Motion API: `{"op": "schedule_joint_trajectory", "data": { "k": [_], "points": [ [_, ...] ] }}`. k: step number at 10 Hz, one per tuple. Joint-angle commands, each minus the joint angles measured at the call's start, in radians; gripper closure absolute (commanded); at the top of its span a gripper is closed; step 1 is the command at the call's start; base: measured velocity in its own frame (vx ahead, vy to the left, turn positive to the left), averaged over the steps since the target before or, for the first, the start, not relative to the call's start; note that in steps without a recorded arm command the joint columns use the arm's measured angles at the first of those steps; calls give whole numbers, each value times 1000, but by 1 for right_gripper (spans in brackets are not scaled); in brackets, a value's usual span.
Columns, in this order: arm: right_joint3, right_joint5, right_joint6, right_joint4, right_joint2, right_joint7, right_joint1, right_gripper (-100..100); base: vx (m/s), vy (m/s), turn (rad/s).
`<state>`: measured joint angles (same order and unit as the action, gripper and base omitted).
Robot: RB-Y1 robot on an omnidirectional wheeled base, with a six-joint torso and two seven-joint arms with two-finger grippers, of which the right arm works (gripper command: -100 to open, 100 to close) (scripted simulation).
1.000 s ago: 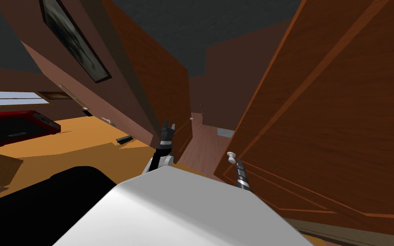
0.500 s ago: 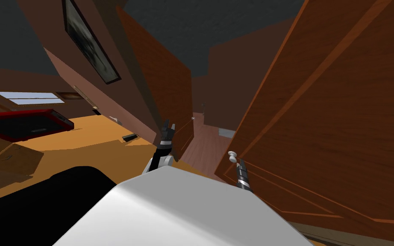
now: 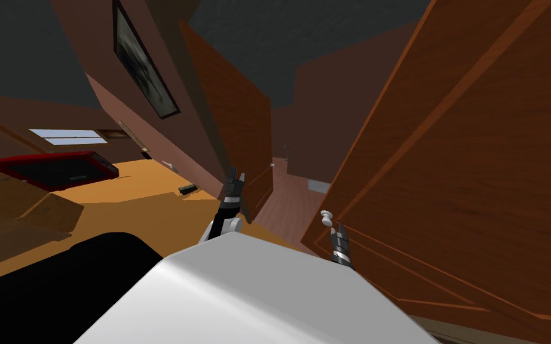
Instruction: Push the door open
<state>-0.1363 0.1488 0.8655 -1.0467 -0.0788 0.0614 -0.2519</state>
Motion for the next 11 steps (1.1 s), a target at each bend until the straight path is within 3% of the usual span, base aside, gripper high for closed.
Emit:
{"op": "schedule_joint_trajectory", "data": {
  "k": [1, 7, 11],
  "points": [
    [5, 26, -2, -1, -1, 50, 0, -100, -43, 0, 60],
    [16, 95, -6, 1, -3, 182, 4, -100, -47, 4, 66],
    [28, 164, -9, 2, -3, 299, 7, -100, -53, 5, 77]
  ]
}}
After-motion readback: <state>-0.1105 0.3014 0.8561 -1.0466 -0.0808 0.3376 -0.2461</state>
